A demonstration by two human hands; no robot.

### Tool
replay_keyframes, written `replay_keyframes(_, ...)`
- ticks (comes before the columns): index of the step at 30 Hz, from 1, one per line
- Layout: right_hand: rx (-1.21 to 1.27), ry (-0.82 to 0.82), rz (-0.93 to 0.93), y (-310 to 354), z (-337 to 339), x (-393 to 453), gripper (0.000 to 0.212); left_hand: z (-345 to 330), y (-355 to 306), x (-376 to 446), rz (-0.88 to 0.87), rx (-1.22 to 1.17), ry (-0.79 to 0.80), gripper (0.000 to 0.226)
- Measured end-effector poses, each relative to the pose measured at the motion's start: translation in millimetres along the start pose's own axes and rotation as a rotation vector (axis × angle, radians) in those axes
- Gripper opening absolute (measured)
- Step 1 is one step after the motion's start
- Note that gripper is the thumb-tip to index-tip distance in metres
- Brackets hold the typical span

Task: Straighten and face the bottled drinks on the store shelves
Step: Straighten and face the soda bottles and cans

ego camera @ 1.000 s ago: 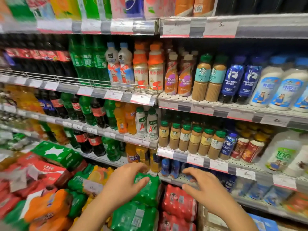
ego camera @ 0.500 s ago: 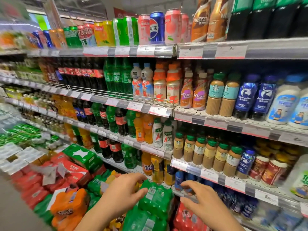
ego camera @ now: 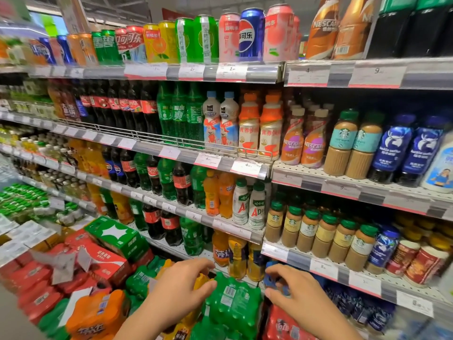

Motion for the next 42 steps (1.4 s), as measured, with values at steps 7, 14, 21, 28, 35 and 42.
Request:
replay_keyframes(7,-0.032,-0.081,-0.068,43.0,-18.7,66.9,0.04,5.7,79.9,52.8,-0.079,-0.081,0.075,0.043)
replay_keyframes(14,-0.035,-0.154,-0.121,98.5,-49.1,159.5,0.052,28.8,173.3,105.0,-0.192,-0.097,0.105,0.046)
replay_keyframes(21,-0.131,-0.185,-0.133,135.5,-59.6,261.1,0.075,42.5,245.7,121.0,-0.233,-0.11,0.132,0.048)
replay_keyframes(28,-0.339,-0.224,-0.279,154.2,-44.8,357.2,0.055,45.0,291.6,115.0,-0.207,-0.158,0.113,0.047)
replay_keyframes(35,-0.362,-0.222,-0.322,151.4,-45.8,388.1,0.017,46.9,317.8,105.7,-0.147,-0.164,0.1,0.05)
replay_keyframes(42,-0.325,-0.287,-0.343,137.1,-53.3,379.1,0.031,45.3,308.6,91.2,-0.09,-0.149,0.062,0.052)
Point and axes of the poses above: each hand's wrist, its own x-axis towards the middle knuckle, its own z-axis out of the back of the hand, y = z × x, the point moved 5 cm from there along x, towards the middle knuckle, and after that the axes turned 8 degrees about x, right-handed, at the moved point
